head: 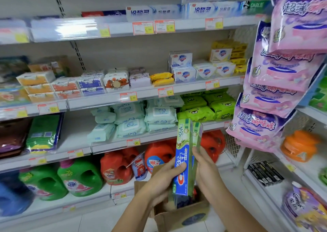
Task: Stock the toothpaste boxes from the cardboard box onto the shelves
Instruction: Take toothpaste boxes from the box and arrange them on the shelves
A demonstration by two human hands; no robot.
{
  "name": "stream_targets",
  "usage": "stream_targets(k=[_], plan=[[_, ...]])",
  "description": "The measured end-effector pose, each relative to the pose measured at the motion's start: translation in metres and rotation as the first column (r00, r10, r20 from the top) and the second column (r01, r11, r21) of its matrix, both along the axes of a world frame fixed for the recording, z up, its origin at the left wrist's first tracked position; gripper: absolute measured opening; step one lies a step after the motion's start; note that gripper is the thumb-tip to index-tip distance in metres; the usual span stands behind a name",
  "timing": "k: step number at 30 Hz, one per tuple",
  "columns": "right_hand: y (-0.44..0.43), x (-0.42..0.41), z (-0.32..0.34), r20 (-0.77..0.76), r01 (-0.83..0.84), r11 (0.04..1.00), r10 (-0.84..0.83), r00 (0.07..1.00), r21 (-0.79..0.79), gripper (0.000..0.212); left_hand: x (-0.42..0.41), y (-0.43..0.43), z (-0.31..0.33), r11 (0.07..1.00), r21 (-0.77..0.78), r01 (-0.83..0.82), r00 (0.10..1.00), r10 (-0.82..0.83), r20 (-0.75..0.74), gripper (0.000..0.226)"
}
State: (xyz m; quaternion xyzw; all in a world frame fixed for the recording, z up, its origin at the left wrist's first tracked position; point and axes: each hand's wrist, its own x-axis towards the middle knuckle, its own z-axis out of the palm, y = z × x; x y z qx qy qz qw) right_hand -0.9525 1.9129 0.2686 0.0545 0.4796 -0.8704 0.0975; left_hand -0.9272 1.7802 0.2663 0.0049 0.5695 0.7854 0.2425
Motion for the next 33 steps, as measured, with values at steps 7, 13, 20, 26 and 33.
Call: stream_targets(k=[7, 13, 20, 26, 33], plan=[[0.024, -0.030, 0.071, -0.214, -0.103, 0.924, 0.192, 0.958, 0.367, 0.085, -0.005, -0.034, 0.061, 0.975, -0.223, 0.016, 0.986, -0.053, -0.159, 0.053], [0.021, -0.051, 0.150, -0.253, -0.113, 0.907, 0.230, 0.940, 0.406, 0.117, -0.017, -0.052, 0.125, 0.820, -0.546, -0.173, 0.917, -0.068, -0.392, 0.063], [-0.031, -0.066, 0.184, -0.273, 0.176, 0.973, -0.132, 0.953, 0.146, 0.073, -0.024, -0.021, 0.141, 0.852, -0.437, -0.287, 0.876, 0.050, -0.479, 0.061], [-0.064, -0.082, 0.211, -0.288, 0.214, 0.970, -0.173, 0.942, 0.119, 0.041, -0.020, -0.049, 0.163, 0.710, -0.622, -0.331, 0.869, -0.028, -0.495, 0.095], [-0.099, -0.106, 0.257, -0.513, -0.218, 0.971, 0.237, 0.825, 0.099, 0.070, -0.020, -0.163, 0.232, 0.582, -0.646, -0.494, 0.814, 0.049, -0.579, 0.085]])
